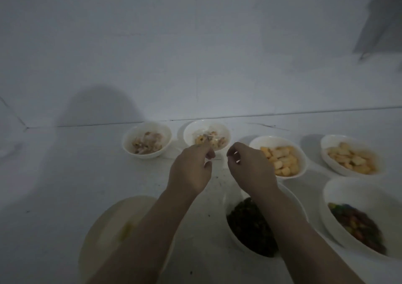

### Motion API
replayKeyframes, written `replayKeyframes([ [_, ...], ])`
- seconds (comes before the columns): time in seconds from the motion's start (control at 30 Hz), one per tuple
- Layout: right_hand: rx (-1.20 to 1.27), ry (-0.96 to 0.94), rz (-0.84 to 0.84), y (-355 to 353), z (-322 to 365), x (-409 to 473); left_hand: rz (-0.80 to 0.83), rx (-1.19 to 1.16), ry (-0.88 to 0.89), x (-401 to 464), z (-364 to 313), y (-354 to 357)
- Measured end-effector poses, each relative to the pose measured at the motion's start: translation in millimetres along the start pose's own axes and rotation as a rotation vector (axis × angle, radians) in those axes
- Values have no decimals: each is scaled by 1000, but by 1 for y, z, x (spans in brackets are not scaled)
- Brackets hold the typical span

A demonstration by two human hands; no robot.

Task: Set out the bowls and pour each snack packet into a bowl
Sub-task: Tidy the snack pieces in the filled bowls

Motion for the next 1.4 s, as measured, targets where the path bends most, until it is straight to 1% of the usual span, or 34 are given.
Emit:
replayKeyframes([
  [0.2,18,4,-8,-60,-64,-18,-10,-73,29,10,-74,40],
  [0.33,-4,32,-6,-94,-121,-13,59,-90,12,31,-122,78],
  [0.57,-104,88,103,-127,-220,2,184,-31,-75,78,-170,153],
  [0.67,-147,125,208,-127,-257,14,266,94,-167,97,-172,174],
  [0.73,-179,134,270,-120,-276,21,363,206,-207,103,-171,183],
  [0.8,-184,141,303,-111,-289,26,434,336,-221,105,-173,188],
  [0.83,-182,141,299,-107,-294,28,441,376,-225,106,-175,189],
  [0.97,-202,102,257,-99,-302,40,353,448,-218,112,-175,191],
  [1.07,-218,41,225,-96,-299,52,273,383,-236,123,-163,186],
  [1.23,-236,0,168,-93,-292,76,205,305,-281,140,-150,177],
  [1.4,-245,-30,164,-90,-289,91,167,276,-299,148,-142,171],
])
Point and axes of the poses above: each hand's wrist, its own x-axis towards the middle knuckle, its own y-axis out of the palm, z = x × y, the point moved 3 cm from there along x, towards the middle knuckle, and after that the axes turned 9 degrees about z, right-handed, at the moved point
